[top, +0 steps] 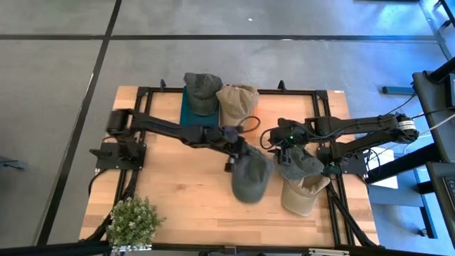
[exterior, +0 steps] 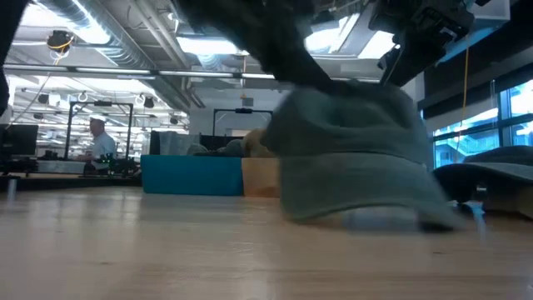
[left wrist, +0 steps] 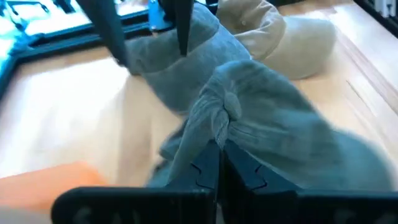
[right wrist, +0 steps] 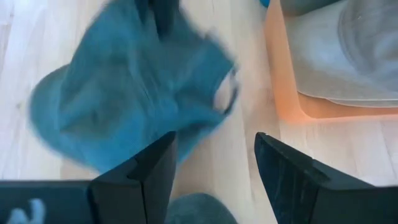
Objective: Pick & Place hat
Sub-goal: Put the left gray cap into the blue bin
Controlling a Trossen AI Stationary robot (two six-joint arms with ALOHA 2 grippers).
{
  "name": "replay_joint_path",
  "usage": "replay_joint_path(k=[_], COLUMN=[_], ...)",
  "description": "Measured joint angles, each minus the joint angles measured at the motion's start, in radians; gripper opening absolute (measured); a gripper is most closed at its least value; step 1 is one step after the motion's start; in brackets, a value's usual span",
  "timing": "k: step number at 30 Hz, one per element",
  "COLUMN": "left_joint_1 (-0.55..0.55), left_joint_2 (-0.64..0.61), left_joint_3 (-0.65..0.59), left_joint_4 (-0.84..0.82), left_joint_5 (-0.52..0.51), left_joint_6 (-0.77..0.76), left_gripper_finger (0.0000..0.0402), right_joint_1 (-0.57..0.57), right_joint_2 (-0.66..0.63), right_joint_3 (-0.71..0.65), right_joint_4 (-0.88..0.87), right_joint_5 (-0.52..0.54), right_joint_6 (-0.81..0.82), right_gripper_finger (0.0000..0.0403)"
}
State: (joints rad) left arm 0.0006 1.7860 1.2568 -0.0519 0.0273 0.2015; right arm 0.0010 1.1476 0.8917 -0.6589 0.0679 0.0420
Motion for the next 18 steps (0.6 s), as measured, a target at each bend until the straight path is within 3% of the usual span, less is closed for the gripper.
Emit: replay_joint_path(k=[11,18], left_joint_1=[0.043,0.171], left_joint_2=[-0.407,-0.549], left_joint_3=[0.000,0.001], left_joint_4=[-0.383,-0.448], left_joint_5=[-0.138,-0.282], left_joint_6=[0.143,0.250], left_gripper_finger=[0.0004,0.0004], right_joint_1=[-0.001,-0.001], right_joint_2=[0.000,0.000], right_joint_3=[0.000,0.000], right_joint_4=[0.004,0.042], right_joint_5=[0.171,0.255], right_joint_6=[-0.020,-0.051], right_gripper_finger=[0.0216,0.0216])
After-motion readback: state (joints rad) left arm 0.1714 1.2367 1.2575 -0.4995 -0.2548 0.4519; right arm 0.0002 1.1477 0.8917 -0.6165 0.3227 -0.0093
